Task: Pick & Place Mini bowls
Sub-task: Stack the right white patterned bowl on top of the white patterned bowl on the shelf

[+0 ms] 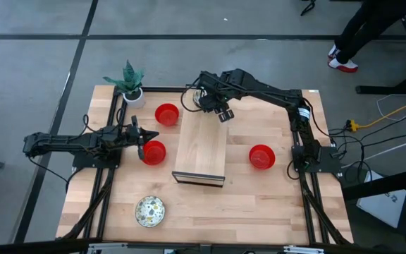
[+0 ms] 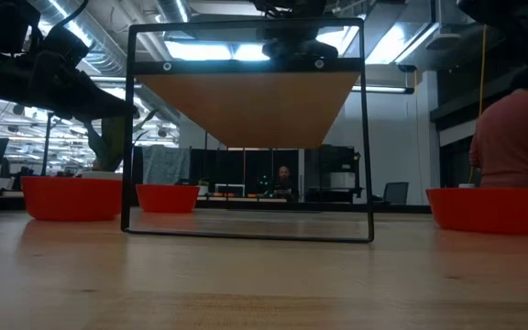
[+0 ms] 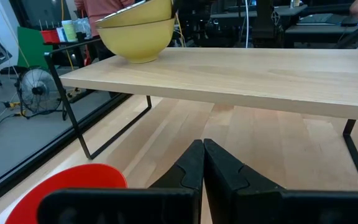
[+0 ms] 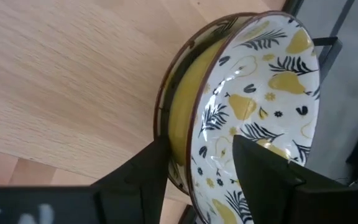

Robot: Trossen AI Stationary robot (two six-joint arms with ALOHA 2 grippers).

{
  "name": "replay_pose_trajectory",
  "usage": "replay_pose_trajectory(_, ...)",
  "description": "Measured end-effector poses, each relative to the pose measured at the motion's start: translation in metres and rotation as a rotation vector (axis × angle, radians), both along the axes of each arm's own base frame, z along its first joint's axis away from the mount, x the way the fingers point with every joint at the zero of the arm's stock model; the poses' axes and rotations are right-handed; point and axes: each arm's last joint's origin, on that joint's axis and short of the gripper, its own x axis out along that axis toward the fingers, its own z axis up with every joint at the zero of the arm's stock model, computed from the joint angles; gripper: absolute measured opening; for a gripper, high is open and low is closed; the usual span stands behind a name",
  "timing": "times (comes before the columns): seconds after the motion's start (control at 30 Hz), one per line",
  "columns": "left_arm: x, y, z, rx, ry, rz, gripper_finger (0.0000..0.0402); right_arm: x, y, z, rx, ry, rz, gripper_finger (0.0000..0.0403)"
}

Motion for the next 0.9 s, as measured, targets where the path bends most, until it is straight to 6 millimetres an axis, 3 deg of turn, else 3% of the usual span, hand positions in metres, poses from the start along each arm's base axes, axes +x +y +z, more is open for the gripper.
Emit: replay_pose_trajectory(0.9, 0.0000, 0.0000, 0.0000, 0.000, 0.000, 0.000, 0.0004, 0.0001, 0.0101, 0.0044, -0.018, -0.003, 0.033, 0.0177)
